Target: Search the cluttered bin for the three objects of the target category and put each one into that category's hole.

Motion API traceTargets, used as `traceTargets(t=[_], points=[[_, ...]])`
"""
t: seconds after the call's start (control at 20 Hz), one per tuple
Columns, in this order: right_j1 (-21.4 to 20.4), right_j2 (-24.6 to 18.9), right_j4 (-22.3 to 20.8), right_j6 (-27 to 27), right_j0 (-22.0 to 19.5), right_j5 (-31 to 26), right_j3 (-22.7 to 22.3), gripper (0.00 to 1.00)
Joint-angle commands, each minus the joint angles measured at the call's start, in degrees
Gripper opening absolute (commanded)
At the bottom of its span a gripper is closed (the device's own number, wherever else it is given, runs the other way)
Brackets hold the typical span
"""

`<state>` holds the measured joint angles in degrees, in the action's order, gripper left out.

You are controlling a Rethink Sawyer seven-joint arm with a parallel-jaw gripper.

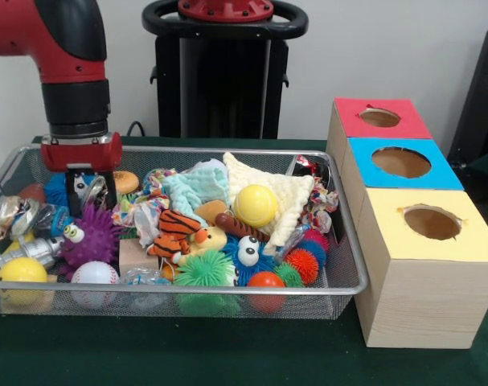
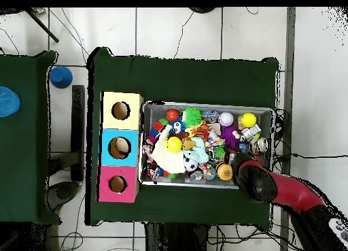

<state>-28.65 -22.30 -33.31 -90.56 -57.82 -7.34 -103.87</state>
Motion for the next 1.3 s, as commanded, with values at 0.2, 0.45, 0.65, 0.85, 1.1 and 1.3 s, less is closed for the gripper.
traceTargets(t=[0.2, 0.45, 0.65, 0.85, 1.1, 1.3], points=[[1.06, -3.98, -3.68, 4.88, -4.09, -6.15, 4.85, 1.00], [1.08, -4.71, -3.60, 6.01, -5.24, -7.85, 5.32, 1.00], [0.94, -4.49, -3.92, 5.93, -5.26, -7.97, 5.33, 1.00], [0.72, -4.20, -3.97, 5.86, -4.96, -8.36, 5.48, 1.00], [0.66, -2.81, -5.51, 6.54, -3.57, -8.62, 6.36, 1.00], [1.08, -0.26, -7.97, 5.49, -1.14, -7.53, 7.38, 1.00]])
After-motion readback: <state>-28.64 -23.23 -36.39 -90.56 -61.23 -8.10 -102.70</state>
